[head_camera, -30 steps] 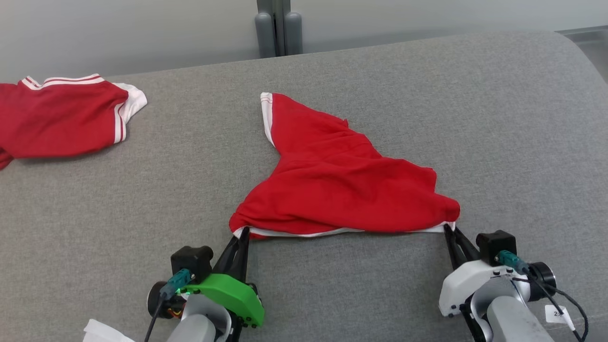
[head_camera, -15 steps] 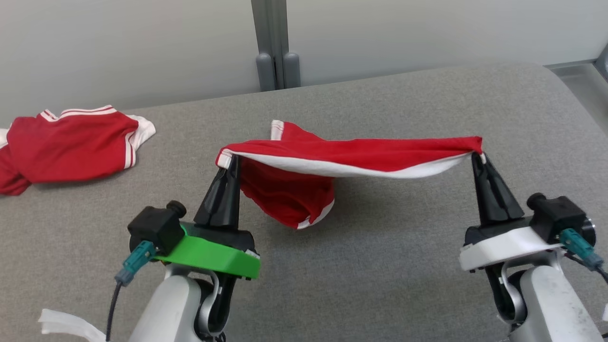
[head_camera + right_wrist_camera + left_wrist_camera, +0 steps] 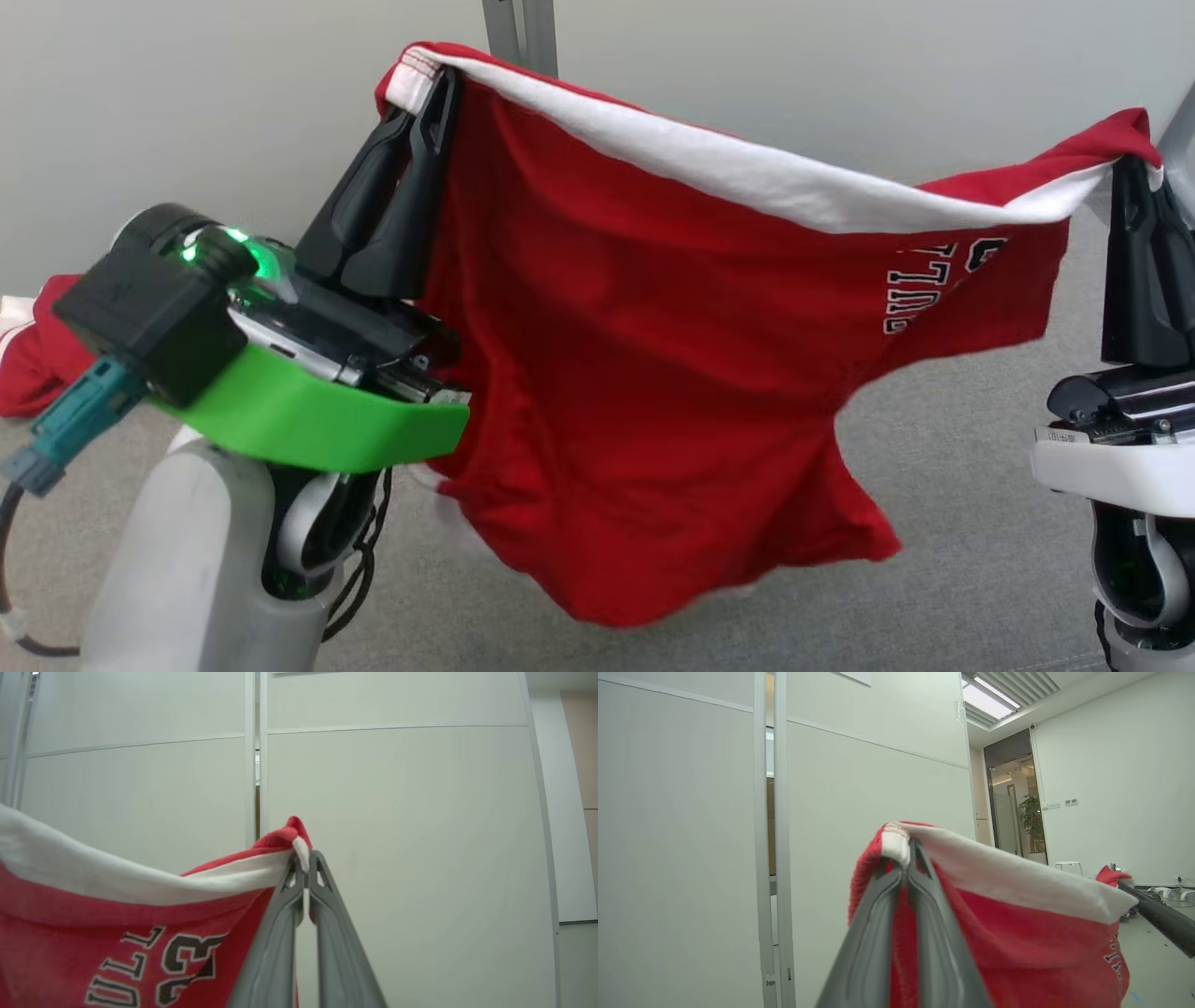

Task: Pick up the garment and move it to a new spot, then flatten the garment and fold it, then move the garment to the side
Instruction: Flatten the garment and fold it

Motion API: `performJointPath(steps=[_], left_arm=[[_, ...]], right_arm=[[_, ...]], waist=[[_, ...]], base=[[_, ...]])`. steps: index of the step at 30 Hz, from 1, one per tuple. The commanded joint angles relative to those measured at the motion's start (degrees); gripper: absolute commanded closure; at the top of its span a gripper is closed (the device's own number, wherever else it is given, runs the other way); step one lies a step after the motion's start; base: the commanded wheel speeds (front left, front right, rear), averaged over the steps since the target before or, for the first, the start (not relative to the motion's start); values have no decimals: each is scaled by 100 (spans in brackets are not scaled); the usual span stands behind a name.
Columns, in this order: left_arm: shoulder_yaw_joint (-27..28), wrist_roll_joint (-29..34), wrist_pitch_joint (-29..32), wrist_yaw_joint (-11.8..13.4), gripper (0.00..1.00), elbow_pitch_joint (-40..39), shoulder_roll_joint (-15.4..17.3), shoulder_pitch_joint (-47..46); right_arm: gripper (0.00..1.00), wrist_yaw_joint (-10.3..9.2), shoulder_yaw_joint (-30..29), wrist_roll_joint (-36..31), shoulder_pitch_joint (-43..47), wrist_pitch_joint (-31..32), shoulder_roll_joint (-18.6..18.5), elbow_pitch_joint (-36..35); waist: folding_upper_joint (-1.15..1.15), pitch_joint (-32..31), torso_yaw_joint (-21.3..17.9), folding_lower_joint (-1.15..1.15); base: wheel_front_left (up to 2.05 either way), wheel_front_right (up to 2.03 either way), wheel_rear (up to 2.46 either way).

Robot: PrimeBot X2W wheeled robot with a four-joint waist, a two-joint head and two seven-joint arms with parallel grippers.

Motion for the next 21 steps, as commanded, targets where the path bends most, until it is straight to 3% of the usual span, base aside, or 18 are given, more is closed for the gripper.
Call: performJointPath(steps=[1,6,12,17,21], left_arm=[[-11,-95,130,2,100,88,42,-85],[78,-477,514,-28,100,729,21,-452],[260,-622,553,-147,100,2075,102,-1636],[382,-323,265,-170,100,3349,174,-3111],[528,-161,-333,-145,100,4137,50,-4088]], right_arm=[[100,1,-29,90,66,129,56,-39],[100,2,53,405,-330,569,34,393],[100,2,649,746,-2036,631,-33,1982],[100,1,855,553,-4012,153,91,3440],[100,1,719,320,-5259,-503,292,4416]], waist=[[0,98,-23,0],[0,666,-103,0],[0,1617,-272,0],[0,2152,-386,0],[0,2461,-420,0]], base=[[0,0,0],[0,0,0],[0,0,0],[0,0,0],[0,0,0]])
